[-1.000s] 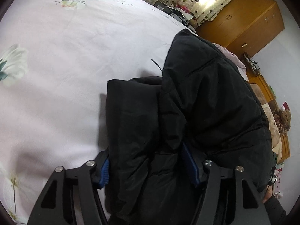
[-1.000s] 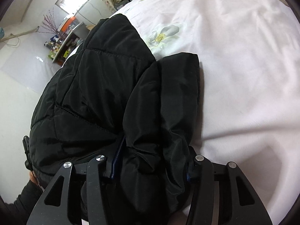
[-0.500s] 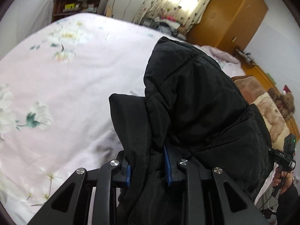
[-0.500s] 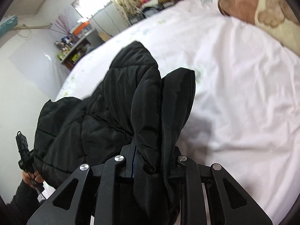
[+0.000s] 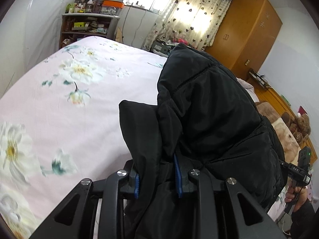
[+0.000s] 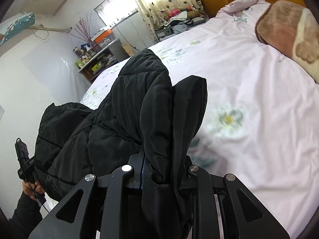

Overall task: Fold large clothes
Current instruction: 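Lift the edge with both grippers and fold it over the jacket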

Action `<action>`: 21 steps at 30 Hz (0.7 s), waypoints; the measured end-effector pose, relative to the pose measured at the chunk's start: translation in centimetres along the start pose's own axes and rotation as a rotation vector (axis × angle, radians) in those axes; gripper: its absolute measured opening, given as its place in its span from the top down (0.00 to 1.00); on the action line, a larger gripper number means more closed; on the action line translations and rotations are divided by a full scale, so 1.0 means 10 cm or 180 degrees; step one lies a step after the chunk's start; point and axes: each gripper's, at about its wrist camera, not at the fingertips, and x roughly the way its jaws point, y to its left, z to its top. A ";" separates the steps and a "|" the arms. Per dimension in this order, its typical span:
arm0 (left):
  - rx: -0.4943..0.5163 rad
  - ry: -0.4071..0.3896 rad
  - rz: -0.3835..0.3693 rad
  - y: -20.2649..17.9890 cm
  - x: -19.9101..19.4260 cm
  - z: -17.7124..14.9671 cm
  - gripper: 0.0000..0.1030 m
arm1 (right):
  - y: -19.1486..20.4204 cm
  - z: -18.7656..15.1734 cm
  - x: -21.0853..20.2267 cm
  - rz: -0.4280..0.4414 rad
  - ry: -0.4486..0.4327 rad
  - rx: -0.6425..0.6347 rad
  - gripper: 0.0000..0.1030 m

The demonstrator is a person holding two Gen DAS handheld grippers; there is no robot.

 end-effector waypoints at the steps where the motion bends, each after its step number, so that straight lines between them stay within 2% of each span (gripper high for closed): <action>1: -0.0017 -0.0016 0.0035 0.04 0.06 0.06 0.74 | 0.04 0.06 0.07 -0.0001 0.0000 -0.0013 0.79; 6: -0.0057 -0.0034 0.0079 0.24 0.38 0.26 0.73 | 0.13 0.34 0.49 -0.0002 0.0012 -0.0059 0.78; 10: -0.0085 0.0034 0.0148 0.37 0.76 0.36 0.73 | 0.07 0.43 0.87 -0.0042 0.0081 -0.0018 0.78; 13: -0.0099 0.0140 0.0209 0.48 1.06 0.34 0.73 | -0.03 0.43 1.17 -0.0114 0.0173 0.0050 0.77; 16: -0.0176 0.0275 0.0367 0.67 1.33 0.21 0.70 | -0.17 0.35 1.42 -0.0212 0.0271 0.0128 0.74; 19: -0.0303 0.0415 0.0435 0.87 1.49 0.04 0.62 | -0.37 0.24 1.58 -0.0309 0.0400 0.0324 0.62; 21: -0.0321 0.0385 0.0438 0.92 1.45 -0.01 0.57 | -0.44 0.17 1.60 -0.0351 0.0428 0.0363 0.52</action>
